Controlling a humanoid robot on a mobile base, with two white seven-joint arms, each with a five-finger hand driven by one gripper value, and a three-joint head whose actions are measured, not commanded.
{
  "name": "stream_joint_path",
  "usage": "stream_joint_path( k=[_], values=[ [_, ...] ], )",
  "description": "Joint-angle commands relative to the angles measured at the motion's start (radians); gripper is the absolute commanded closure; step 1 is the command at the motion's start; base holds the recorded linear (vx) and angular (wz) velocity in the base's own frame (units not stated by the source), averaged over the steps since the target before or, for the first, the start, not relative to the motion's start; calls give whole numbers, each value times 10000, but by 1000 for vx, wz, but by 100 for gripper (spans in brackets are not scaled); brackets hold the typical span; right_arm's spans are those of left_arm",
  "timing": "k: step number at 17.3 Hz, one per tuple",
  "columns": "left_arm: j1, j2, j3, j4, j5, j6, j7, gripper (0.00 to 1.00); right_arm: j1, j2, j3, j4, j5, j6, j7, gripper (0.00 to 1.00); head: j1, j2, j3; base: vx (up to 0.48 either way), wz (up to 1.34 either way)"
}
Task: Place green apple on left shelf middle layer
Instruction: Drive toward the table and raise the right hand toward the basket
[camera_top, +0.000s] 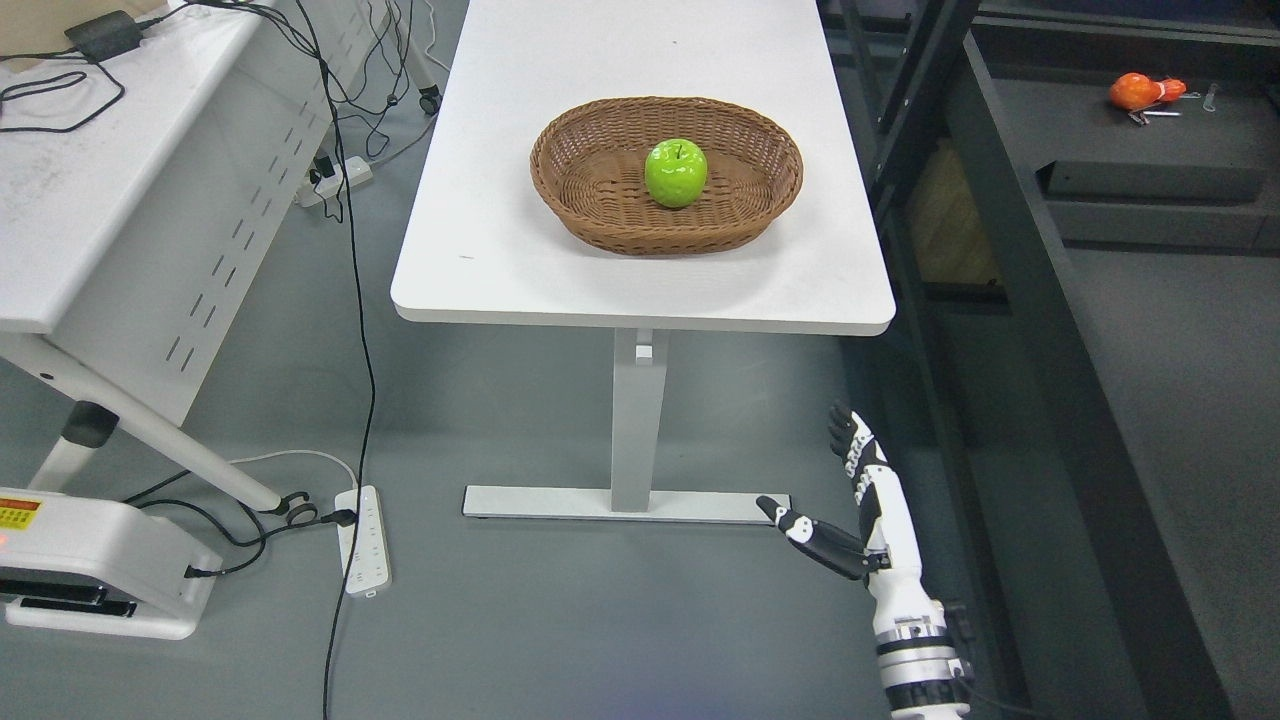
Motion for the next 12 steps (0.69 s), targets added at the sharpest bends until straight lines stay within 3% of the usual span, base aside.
stream_joint_path(
  k=[1, 9, 10, 12],
  values=[
    [92, 175, 0, 0, 0, -4, 6, 0, -10, -175, 41, -58, 1, -4, 13, 0, 0, 0, 0, 0, 0],
    [92, 175, 0, 0, 0, -4, 6, 0, -178, -175, 57, -43, -16, 58, -33, 0, 0, 0, 0, 12, -1],
    [92, 175, 0, 0, 0, -20, 6, 0, -346, -175, 27, -13, 669, 58, -124, 0, 0, 0, 0, 24, -2],
    [92, 175, 0, 0, 0, -4, 6, 0, -501, -656, -35, -12, 4032, 88, -1176, 1, 0, 0, 0, 35, 0]
  ],
)
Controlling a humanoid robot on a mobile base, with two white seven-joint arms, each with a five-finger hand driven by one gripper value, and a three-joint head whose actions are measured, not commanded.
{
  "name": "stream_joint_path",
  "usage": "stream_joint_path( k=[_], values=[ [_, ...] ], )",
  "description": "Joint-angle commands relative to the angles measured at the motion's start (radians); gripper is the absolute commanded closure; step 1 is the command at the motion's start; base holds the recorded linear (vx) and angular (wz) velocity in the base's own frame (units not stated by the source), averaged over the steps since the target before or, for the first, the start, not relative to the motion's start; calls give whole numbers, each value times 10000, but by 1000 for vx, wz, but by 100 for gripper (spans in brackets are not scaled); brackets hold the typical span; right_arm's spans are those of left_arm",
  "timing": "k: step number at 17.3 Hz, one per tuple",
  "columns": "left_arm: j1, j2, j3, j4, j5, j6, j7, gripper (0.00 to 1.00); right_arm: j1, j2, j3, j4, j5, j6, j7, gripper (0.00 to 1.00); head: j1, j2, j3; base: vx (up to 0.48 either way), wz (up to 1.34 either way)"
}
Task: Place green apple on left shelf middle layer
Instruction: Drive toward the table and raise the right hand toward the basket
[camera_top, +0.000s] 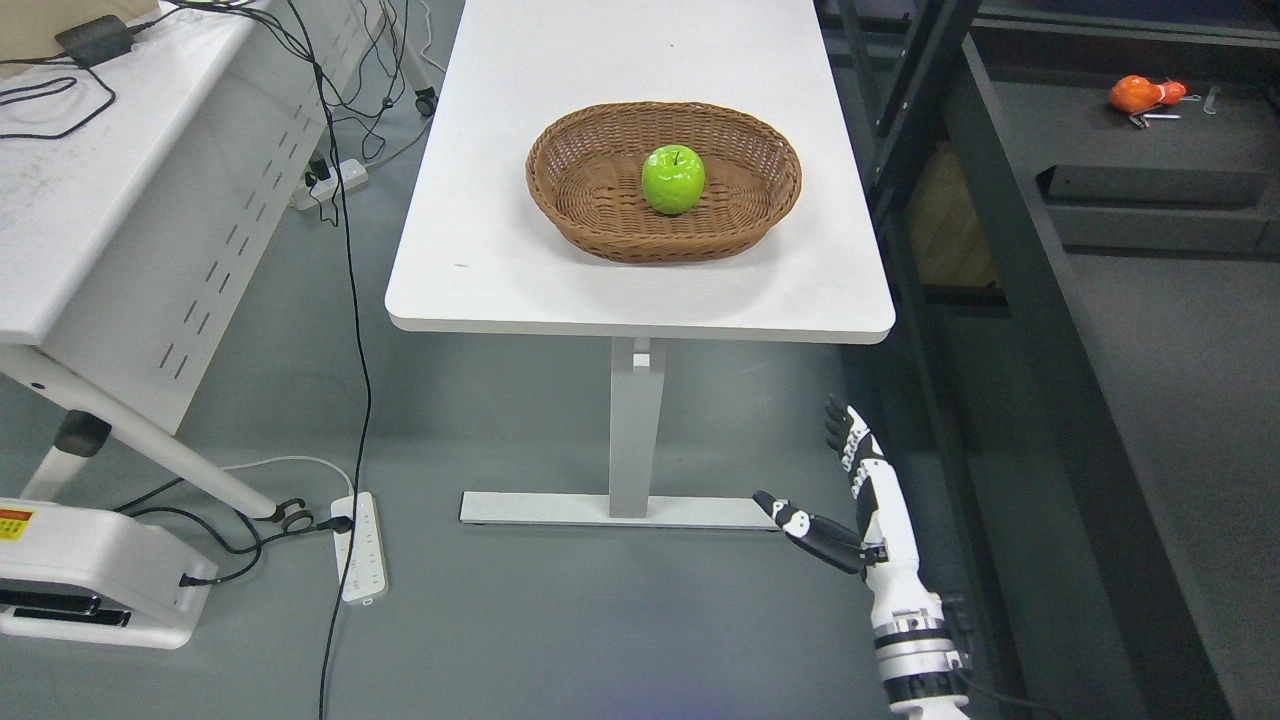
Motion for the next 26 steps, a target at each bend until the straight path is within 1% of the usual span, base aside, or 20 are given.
stream_joint_path(
  k=[1, 2, 3, 5, 6, 7, 8, 11, 15, 20, 22, 24, 26],
  values=[
    [92, 175, 0, 0, 0, -1, 6, 0, -377, -808, -130, 23, 5091, 136, -1836, 2, 0, 0, 0, 52, 0],
    [92, 175, 0, 0, 0, -1, 6, 0, -560, -886, -131, 23, 6412, 501, -2528, 2, 0, 0, 0, 52, 0],
    [92, 175, 0, 0, 0, -1, -9, 0, -592, -947, -131, -23, 6669, 687, -2732, 2, 0, 0, 0, 68, 24],
    [92, 175, 0, 0, 0, -1, -9, 0, -623, -1009, -131, -54, 6610, 628, -2734, 0, 0, 0, 0, 85, 19],
    [92, 175, 0, 0, 0, -1, -9, 0, -562, -1024, -116, -85, 6549, 293, -2734, 0, 0, 0, 0, 102, 15],
    [92, 175, 0, 0, 0, -1, -9, 0, -501, -994, -146, -146, 6290, -424, -2704, 0, 0, 0, 0, 119, -9],
    [92, 175, 0, 0, 0, -1, -9, 0, -500, -918, -146, -192, 5954, -826, -2704, 0, 0, 0, 0, 110, -19],
    [92, 175, 0, 0, 0, -1, 6, 0, -943, -993, -147, -192, 5935, 195, -2704, 0, 0, 1, 0, 104, 24],
    [92, 175, 0, 0, 0, -16, 6, 0, -1220, -1055, -116, -208, 5919, 46, -2399, 0, 0, 1, 0, 66, 280],
    [92, 175, 0, 0, 0, -1, 6, 0, -2293, -1071, -39, -177, 5904, -94, -957, 0, 0, 1, 0, 95, 343],
    [92, 175, 0, 0, 0, -1, -9, 0, -2478, -1086, -8, -131, 5874, -78, -878, 0, 0, 1, 0, 104, 248],
    [92, 175, 0, 0, 0, -1, 6, 0, -2677, -1376, -39, -131, 5812, -63, -878, 0, 0, 1, 0, 112, 205],
    [92, 175, 0, 0, 0, -1, -9, 0, -2785, -1454, -24, -116, 5629, -63, -863, 0, 0, 1, 0, 138, 164]
  ],
)
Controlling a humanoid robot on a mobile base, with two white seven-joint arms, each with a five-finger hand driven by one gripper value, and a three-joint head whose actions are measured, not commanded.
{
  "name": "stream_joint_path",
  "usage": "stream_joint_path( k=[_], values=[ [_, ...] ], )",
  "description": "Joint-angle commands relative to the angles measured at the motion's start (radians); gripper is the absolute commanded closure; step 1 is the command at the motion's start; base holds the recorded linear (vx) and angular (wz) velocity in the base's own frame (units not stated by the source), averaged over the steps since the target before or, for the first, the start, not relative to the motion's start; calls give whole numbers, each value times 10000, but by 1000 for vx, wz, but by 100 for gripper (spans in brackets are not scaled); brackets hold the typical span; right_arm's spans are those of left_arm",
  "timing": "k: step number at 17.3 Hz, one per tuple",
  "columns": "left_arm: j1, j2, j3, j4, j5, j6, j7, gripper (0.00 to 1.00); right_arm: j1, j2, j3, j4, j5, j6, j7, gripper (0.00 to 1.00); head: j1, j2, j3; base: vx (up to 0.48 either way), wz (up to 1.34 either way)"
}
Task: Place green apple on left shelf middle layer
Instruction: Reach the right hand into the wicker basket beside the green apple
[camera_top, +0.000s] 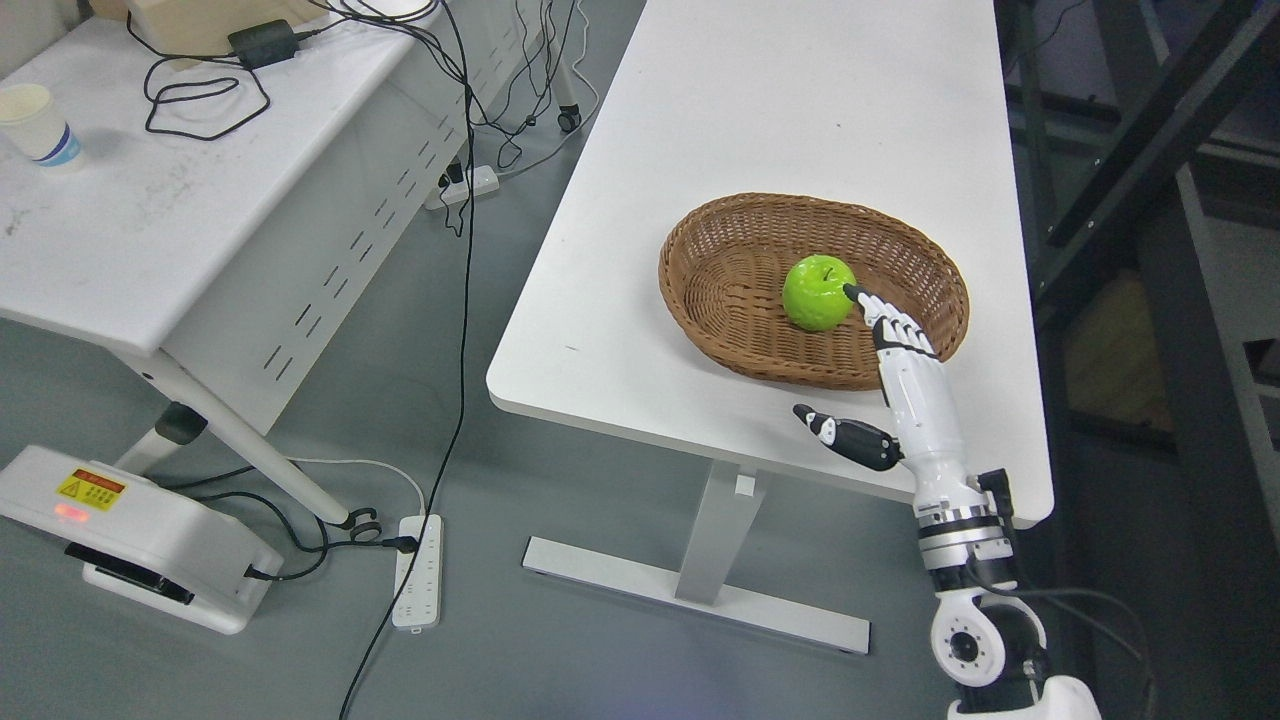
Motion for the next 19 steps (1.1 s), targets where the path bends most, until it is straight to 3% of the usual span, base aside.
stream_joint_path(
  k=[1, 6, 13, 19],
  values=[
    [91, 175, 0, 0, 0, 7, 9, 0, -666, -484, 58, 47, -291, 36, 82, 0, 0, 0, 0, 140, 80],
    [91, 175, 0, 0, 0, 7, 9, 0, -1909, -1035, 608, 1287, -200, 342, 1399, 0, 0, 0, 0, 177, -25],
    [91, 175, 0, 0, 0, 7, -6, 0, -1697, -3428, 1899, 1611, 61, -114, 2030, 0, 0, 0, 0, 159, -90],
    [91, 175, 0, 0, 0, 7, 9, 0, -1543, -3553, 1929, 1611, 30, -974, 2046, 0, 0, 0, 0, 66, -3]
  ],
)
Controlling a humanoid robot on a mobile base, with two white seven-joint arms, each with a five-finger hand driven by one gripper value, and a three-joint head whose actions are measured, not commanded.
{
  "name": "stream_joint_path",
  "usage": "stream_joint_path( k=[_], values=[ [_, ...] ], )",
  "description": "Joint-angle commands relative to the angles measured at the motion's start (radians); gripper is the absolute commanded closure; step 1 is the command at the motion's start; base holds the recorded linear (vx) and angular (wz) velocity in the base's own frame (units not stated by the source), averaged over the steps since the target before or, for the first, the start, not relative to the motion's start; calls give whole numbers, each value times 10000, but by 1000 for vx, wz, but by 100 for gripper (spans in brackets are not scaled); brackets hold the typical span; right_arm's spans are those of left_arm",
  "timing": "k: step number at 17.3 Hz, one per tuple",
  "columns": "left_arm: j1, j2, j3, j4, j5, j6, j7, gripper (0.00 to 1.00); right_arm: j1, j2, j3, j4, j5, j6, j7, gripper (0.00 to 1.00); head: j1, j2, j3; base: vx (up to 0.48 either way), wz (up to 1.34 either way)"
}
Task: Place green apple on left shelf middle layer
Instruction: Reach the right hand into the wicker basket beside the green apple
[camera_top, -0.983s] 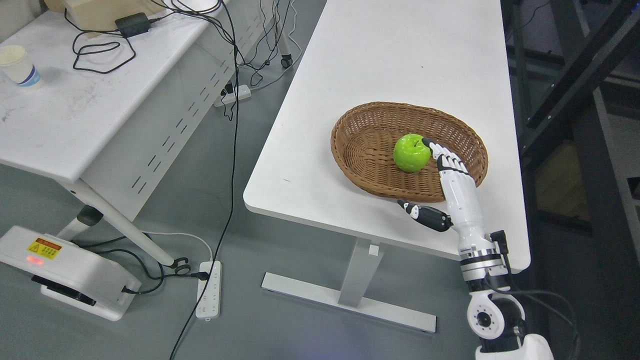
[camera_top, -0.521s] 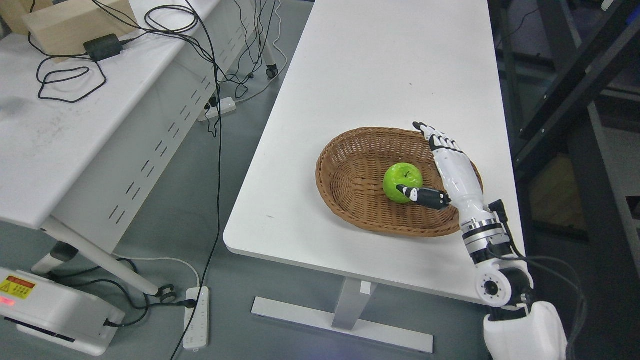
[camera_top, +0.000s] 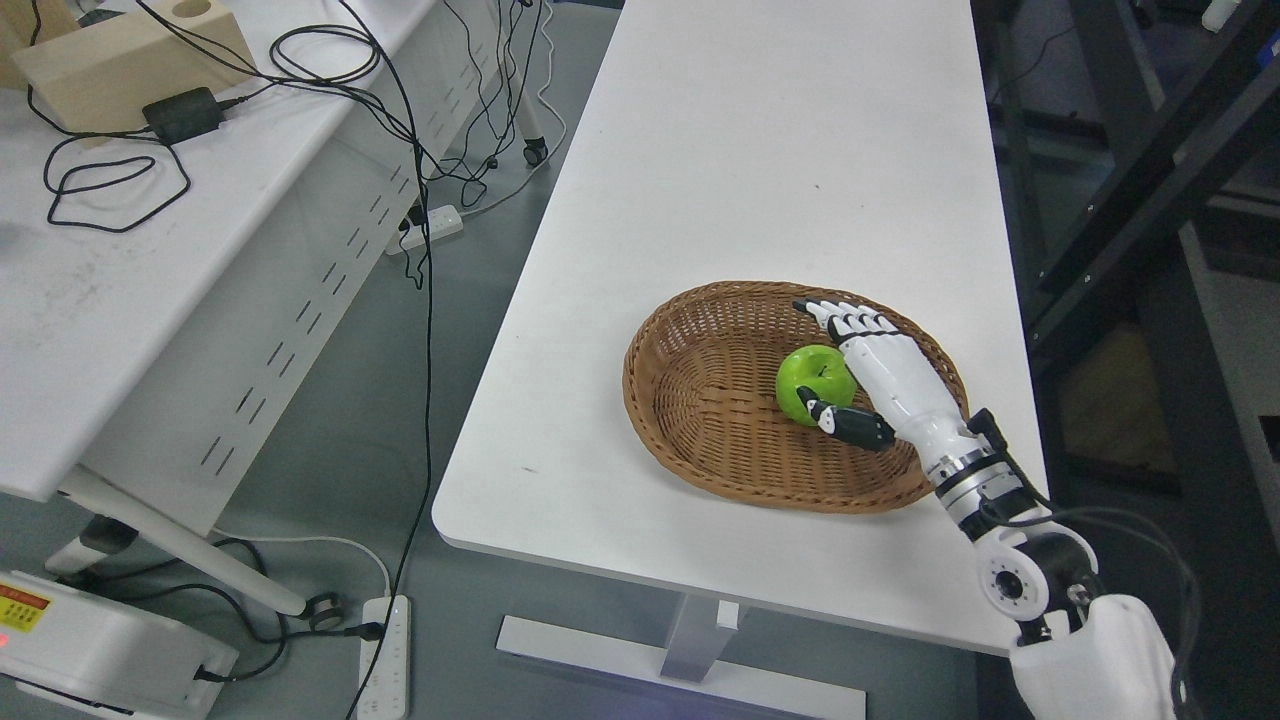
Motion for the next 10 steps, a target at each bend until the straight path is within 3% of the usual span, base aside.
stream_joint_path(
  k=[1, 4, 10],
  values=[
    [93, 175, 0, 0, 0, 40, 6, 0, 89, -1203, 615, 380, -32, -579, 15, 0, 0, 0, 0, 35, 0],
    [93, 175, 0, 0, 0, 40, 6, 0, 28, -1218, 462, 380, -215, -1070, 0, 0, 0, 0, 0, 20, -1],
    [93, 175, 0, 0, 0, 55, 6, 0, -65, -1219, 415, 380, -278, -1026, 15, 0, 0, 0, 0, 2, 0]
  ],
)
